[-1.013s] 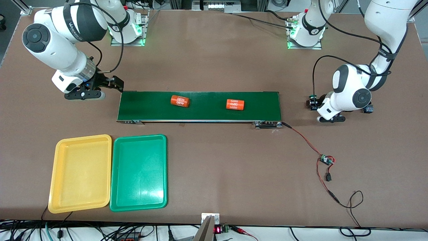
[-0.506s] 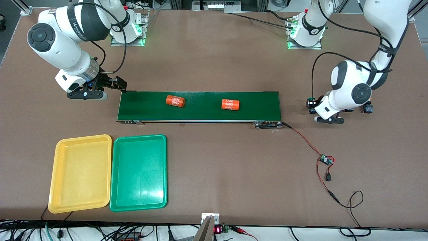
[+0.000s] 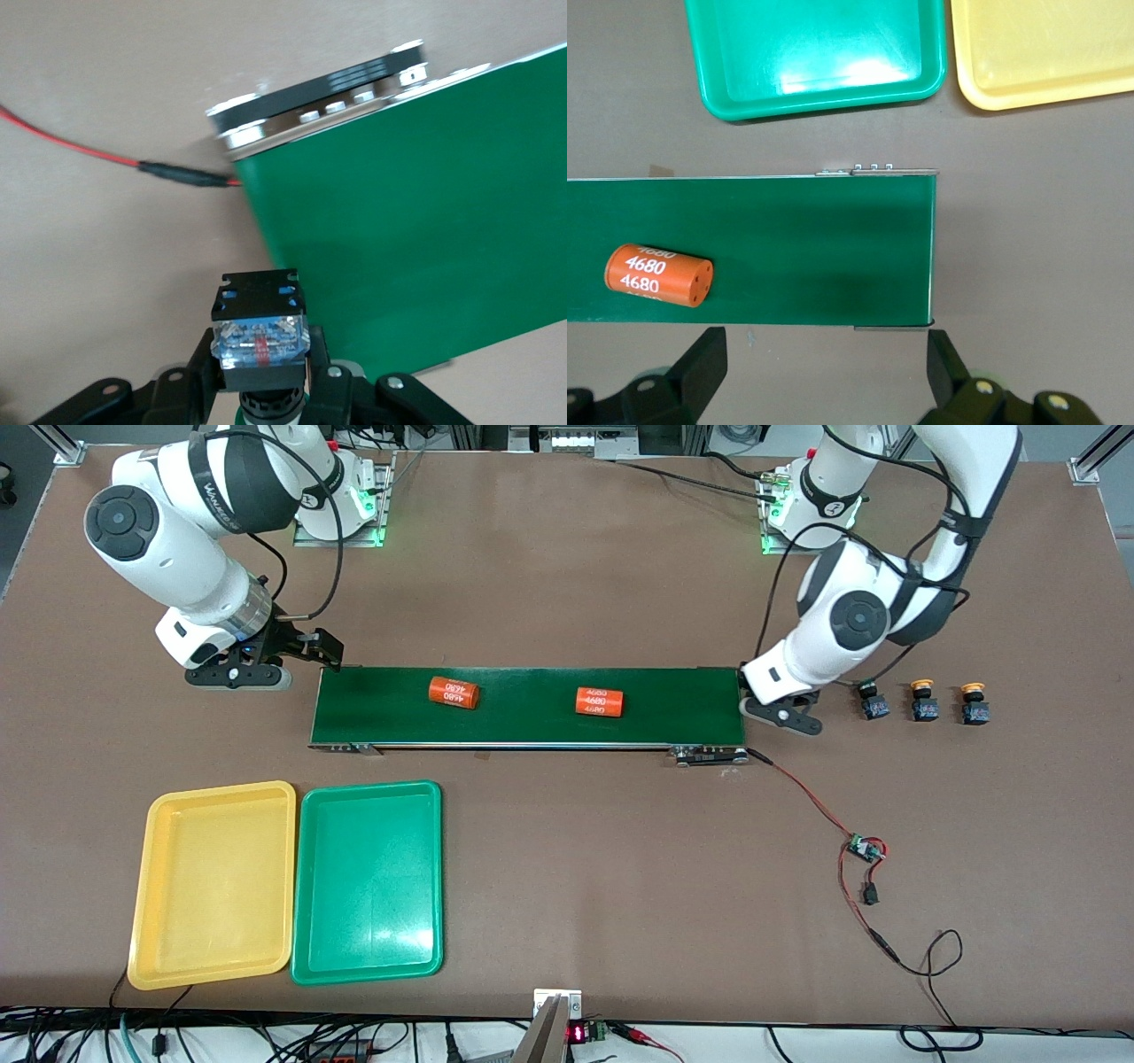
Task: Sort buttons by color to trays
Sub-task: 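Place the black button on the belt with the left gripper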
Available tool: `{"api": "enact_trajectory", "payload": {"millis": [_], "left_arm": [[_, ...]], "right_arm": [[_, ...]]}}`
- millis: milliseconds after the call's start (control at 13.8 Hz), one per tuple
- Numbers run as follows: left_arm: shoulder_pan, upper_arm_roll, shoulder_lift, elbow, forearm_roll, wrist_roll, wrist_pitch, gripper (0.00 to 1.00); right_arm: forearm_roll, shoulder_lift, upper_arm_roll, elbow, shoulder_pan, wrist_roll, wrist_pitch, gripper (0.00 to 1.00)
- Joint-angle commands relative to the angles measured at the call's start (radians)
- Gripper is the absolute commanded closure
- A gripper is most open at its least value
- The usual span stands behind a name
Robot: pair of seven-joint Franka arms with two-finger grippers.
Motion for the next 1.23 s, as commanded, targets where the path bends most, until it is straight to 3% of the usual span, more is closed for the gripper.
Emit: {"api": "enact_trajectory", "payload": {"millis": [0, 579, 651, 723, 796, 1013, 1157], "left_arm": [[-0.036, 0.003, 0.033, 0.041, -0.025, -0.050, -0.004, 1.00], [-0.105, 0.004, 0.155, 0.133, -0.062, -0.140, 0.005, 1.00], [-0.105, 0.004, 0.159, 0.133, -0.059, -0.139, 0.006, 0.89], [-0.107, 0.004, 0.156, 0.133, -0.063, -0.142, 0.006, 0.31], [-0.105, 0.004, 0.139, 0.138, -0.062, -0.137, 0.005, 0.00], [-0.089, 0.004, 0.015, 0.138, -0.063, -0.139, -0.067, 0.00], [0.010, 0.015, -0.015, 0.136, -0.050, -0.131, -0.145, 0.00]], "right_arm": [[0.014, 0.001, -0.003, -0.010, 0.014, 0.036, 0.021, 0.00], [0.016, 0.018, -0.003, -0.007, 0.051, 0.070, 0.038, 0.00], [0.016, 0.021, -0.002, -0.007, 0.054, 0.109, 0.053, 0.00], [0.014, 0.025, -0.002, -0.007, 0.065, 0.141, 0.062, 0.00], [0.014, 0.036, -0.003, -0.004, 0.088, 0.146, 0.064, 0.00], [0.014, 0.039, -0.003, -0.001, 0.092, 0.146, 0.065, 0.00], [0.014, 0.042, -0.003, -0.001, 0.096, 0.148, 0.068, 0.00]]}}
